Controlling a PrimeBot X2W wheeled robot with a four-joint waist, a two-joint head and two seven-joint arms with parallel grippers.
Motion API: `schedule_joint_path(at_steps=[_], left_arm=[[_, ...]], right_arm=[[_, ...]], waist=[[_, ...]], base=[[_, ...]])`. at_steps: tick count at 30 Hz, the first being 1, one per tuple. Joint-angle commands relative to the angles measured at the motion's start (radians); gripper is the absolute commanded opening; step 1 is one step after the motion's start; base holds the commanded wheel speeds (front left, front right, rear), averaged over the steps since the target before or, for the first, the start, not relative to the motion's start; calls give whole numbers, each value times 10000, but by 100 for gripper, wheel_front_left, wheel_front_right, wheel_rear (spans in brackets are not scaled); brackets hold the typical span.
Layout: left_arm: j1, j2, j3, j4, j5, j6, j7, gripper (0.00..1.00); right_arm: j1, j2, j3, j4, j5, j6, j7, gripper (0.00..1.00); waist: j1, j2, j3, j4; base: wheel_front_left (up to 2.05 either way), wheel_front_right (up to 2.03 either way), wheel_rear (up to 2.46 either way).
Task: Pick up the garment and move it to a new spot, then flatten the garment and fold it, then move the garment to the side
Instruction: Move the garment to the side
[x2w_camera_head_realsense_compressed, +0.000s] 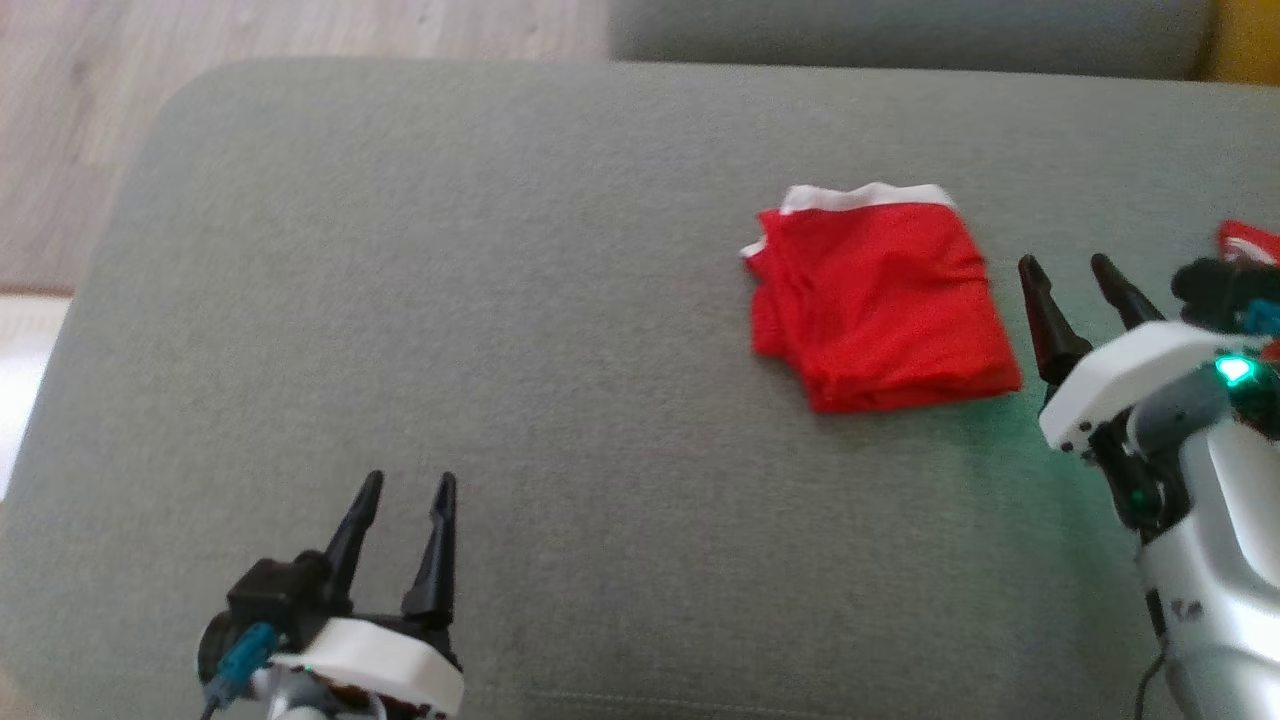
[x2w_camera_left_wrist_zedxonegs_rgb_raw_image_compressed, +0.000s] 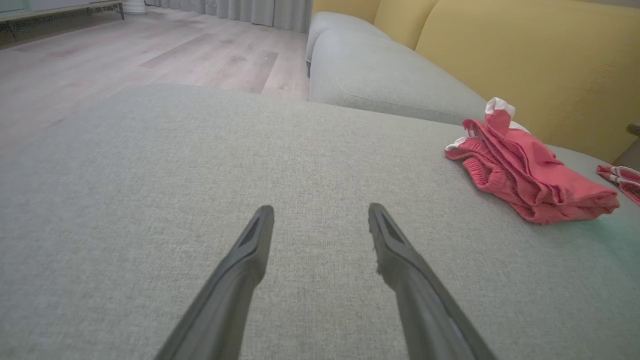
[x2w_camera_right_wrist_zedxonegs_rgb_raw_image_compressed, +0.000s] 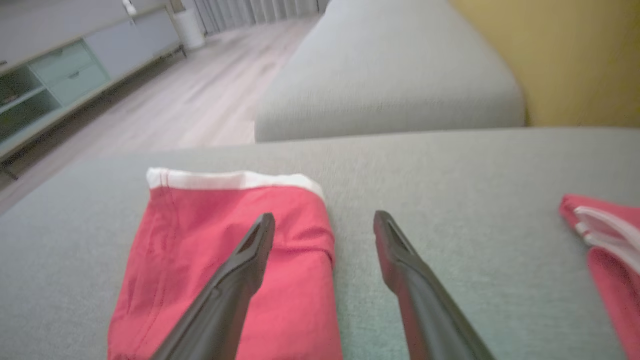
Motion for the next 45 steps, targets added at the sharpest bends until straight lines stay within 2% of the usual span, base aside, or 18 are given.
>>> schedule_joint_path(at_steps=[1, 7, 9, 13, 14, 15, 18, 22, 25, 26, 32, 38, 45], left_arm=[[-353, 8, 133, -232, -91, 104, -122, 100], [-518, 8, -375, -153, -264, 261, -122, 100], [-517, 8, -449, -169, -301, 322, -122, 100], [-447, 8, -482, -230, -333, 412, -122, 100], [-425, 8, -464, -246, -334, 437, -122, 100], [-412, 8, -431, -262, -342, 479, -122, 100], [-410, 8, -336, -366, -383, 553, -122, 100], [-319, 8, -138, -455, -380, 594, -122, 100], [-306, 8, 15, -529, -351, 568, -122, 100], [-306, 8, 15, -529, -351, 568, -122, 100], [-571, 8, -19, -494, -164, 353, -122, 100], [-745, 8, 19, -399, 116, 191, -122, 100], [-786, 8, 94, -396, 283, 106, -122, 100]], right_arm=[[-535, -161, 174, 72, 153, -9, 392, 100], [-1463, -249, -74, 1832, 98, -9, 1539, 100], [-1695, -296, -280, 2396, -126, -9, 1645, 100], [-2007, 11, -566, 3274, -92, -9, 1801, 100], [-2068, 117, -590, 3370, 68, -9, 1787, 18], [-2133, 231, -628, 3413, 250, -9, 1734, 0], [-2319, 435, -640, 3300, 736, -9, 1501, 0], [-2388, 264, -228, 2912, 948, -9, 1241, 0], [-2513, -187, -38, 2530, 998, -9, 1182, 0], [-2513, -187, -38, 2530, 998, -9, 1182, 0], [-2701, -1402, -204, 1809, 1084, -9, 1461, 0], [-3023, -2159, -803, 2200, 322, -9, 1543, 0], [-3799, -2410, -1333, 3339, -970, -9, 1019, 0]], waist=[[0, 0, 394, 456], [0, 0, 573, 1138], [0, 0, 612, 1281], [0, 0, 621, 1365], [0, 0, 621, 1329], [0, 0, 621, 1249], [0, 0, 640, 798], [0, 0, 557, -278], [0, 0, 572, -1174], [0, 0, 572, -1174], [0, 0, 813, -2363], [0, 0, 1112, -2638], [0, 0, 1463, -2215]], base=[[0, 0, 0], [0, 0, 0], [0, 0, 0], [0, 0, 0], [0, 0, 0], [0, 0, 0], [0, 0, 0], [0, 0, 0], [0, 0, 0], [0, 0, 0], [0, 0, 0], [0, 0, 0], [0, 0, 0]])
